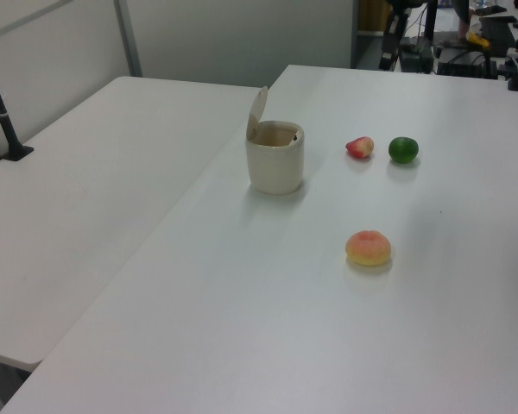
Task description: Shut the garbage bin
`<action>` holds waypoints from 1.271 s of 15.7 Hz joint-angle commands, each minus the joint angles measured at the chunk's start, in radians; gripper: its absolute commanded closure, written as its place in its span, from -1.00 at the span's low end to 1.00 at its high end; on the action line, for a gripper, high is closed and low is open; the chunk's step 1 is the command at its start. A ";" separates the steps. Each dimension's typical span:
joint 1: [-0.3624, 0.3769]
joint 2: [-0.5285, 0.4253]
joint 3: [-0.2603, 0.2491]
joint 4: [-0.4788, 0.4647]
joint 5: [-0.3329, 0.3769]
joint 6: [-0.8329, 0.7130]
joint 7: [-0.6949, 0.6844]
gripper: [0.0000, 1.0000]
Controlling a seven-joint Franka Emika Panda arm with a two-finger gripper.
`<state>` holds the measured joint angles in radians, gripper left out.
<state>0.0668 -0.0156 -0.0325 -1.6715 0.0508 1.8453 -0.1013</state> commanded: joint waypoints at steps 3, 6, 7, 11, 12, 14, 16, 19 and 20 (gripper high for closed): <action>0.007 0.034 -0.009 -0.008 0.003 0.138 0.000 1.00; 0.005 0.071 -0.009 0.019 0.017 0.218 0.052 1.00; 0.005 0.091 -0.010 0.048 0.029 0.242 0.081 1.00; 0.001 0.160 -0.010 0.120 0.032 0.299 0.133 1.00; -0.001 0.180 -0.010 0.134 0.032 0.333 0.130 1.00; -0.002 0.215 -0.010 0.170 0.035 0.374 0.132 1.00; -0.002 0.265 -0.013 0.220 0.059 0.422 0.132 1.00; -0.004 0.321 -0.015 0.260 0.064 0.524 0.132 1.00; -0.004 0.333 -0.015 0.260 0.064 0.570 0.132 1.00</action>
<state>0.0580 0.2546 -0.0377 -1.4684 0.0974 2.3233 0.0205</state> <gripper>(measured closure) 0.991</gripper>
